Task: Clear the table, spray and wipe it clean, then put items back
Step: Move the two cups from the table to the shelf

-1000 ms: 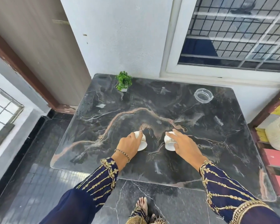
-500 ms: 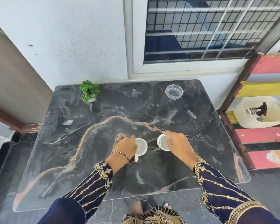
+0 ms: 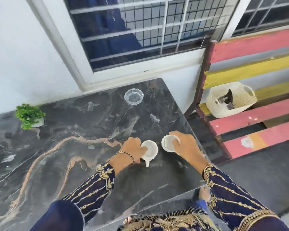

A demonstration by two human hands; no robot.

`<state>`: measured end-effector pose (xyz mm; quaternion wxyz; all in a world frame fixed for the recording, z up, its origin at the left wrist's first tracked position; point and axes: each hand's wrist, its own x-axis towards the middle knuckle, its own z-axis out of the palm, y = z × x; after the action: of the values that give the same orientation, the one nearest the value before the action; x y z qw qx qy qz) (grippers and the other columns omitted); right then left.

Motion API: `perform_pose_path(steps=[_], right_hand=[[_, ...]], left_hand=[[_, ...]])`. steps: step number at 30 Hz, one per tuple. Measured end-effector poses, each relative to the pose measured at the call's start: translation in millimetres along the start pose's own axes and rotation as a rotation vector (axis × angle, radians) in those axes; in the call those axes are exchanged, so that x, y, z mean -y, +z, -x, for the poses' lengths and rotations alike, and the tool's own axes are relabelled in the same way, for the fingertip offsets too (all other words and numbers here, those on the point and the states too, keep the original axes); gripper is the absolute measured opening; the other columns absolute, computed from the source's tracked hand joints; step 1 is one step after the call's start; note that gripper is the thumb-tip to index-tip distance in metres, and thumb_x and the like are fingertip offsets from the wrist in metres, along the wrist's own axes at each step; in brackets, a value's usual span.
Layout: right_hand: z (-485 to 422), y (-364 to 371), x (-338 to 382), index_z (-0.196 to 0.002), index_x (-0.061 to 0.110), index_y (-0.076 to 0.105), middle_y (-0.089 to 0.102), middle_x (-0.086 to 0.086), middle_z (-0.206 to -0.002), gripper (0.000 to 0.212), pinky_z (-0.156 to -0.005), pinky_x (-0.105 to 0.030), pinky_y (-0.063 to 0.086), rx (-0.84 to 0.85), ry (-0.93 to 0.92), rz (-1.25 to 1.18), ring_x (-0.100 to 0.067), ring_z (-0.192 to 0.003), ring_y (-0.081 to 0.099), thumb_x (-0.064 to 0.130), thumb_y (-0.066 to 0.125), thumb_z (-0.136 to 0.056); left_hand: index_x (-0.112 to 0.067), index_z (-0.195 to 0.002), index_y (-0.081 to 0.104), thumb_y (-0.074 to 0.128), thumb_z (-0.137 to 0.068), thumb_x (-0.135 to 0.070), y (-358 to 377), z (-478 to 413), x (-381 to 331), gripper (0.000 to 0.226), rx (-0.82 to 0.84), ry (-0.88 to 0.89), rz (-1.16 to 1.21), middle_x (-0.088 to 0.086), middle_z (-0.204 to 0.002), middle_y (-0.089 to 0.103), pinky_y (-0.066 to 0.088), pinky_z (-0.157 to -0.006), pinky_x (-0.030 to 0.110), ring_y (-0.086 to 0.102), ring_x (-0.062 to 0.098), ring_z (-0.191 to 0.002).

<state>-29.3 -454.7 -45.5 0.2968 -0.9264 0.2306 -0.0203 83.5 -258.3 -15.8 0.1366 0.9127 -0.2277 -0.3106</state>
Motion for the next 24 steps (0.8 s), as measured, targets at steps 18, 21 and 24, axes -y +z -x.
perform_pose_path(steps=[18,21,24], right_hand=[[-49.0,-154.2,-370.2,-0.113,0.009,0.072,0.076,-0.011,-0.092,0.024,-0.066,-0.028,0.046,-0.075,0.227,-0.162,-0.028,-0.077,0.068,0.006,0.061,-0.092],[-54.5,-147.8,-426.1,-0.114,0.007,0.070,0.076,-0.015,-0.097,0.024,-0.075,-0.036,0.052,-0.054,0.325,-0.137,-0.034,-0.085,0.070,0.007,0.062,-0.092],[-59.3,-140.0,-471.0,-0.116,0.006,0.069,0.075,-0.017,-0.101,0.025,-0.079,-0.041,0.055,-0.037,0.415,-0.152,-0.036,-0.088,0.071,0.006,0.061,-0.092]], left_hand=[[0.001,-0.096,0.059,0.051,-0.088,-0.024,170.2,-158.8,-348.4,0.028,0.165,-0.019,0.185,0.021,-0.090,0.071,0.061,-0.066,0.046,0.073,0.035,-0.072],[0.003,-0.105,0.058,0.052,-0.088,-0.024,211.0,-187.4,-376.4,0.033,0.213,-0.016,0.136,0.025,-0.101,0.069,0.059,-0.074,0.048,0.070,0.041,-0.086],[0.005,-0.112,0.056,0.050,-0.091,-0.023,252.6,-213.8,-398.2,0.036,0.289,-0.026,0.094,0.027,-0.110,0.066,0.058,-0.078,0.049,0.068,0.043,-0.092]])
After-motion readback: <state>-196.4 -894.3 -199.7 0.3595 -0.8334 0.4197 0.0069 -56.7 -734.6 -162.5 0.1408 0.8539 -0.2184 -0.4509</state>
